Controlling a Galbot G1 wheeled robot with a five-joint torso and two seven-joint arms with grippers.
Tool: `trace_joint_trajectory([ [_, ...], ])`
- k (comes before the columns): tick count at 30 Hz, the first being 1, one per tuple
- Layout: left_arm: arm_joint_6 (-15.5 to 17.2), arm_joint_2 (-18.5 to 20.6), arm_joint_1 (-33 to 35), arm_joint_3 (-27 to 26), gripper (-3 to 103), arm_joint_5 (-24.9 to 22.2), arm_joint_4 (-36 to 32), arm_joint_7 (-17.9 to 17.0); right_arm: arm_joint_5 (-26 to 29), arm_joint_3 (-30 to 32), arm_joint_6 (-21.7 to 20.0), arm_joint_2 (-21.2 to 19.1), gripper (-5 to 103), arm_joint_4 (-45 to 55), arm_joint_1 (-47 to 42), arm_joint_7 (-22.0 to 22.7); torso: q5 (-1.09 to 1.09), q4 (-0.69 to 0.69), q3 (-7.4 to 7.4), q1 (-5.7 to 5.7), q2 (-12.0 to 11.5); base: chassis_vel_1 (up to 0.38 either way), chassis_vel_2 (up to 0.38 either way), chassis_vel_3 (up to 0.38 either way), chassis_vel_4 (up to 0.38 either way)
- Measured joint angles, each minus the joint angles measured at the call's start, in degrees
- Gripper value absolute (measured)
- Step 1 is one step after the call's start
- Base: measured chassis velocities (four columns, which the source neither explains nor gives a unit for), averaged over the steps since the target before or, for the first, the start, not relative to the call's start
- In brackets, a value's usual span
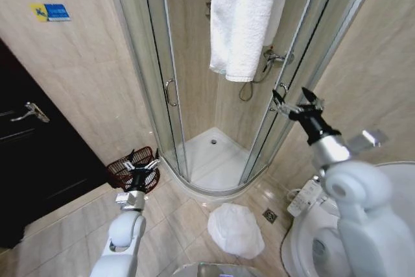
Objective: Discard the used towel into the hamper.
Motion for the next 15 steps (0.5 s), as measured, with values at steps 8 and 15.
trace_joint_trajectory([
  [8, -1.47, -1.04, 1.99, -1.34, 100, -2.31, 0.41, -1.47, 4.22, -5.52, -2.21, -3.99, 100, -3.71, 15.42, 0.75, -0.03, 0.00, -0.10, -0.07, -0.17, 0.000, 0.000, 0.000, 0.000],
  [15, -1.90, -1.13, 2.02, -2.26, 100, -2.65, 0.11, -2.04, 6.99, -16.83, -4.23, -2.65, 100, -6.19, 31.82, 7.12, -0.05, -0.01, -0.16, -0.13, -0.28, 0.000, 0.000, 0.000, 0.000],
])
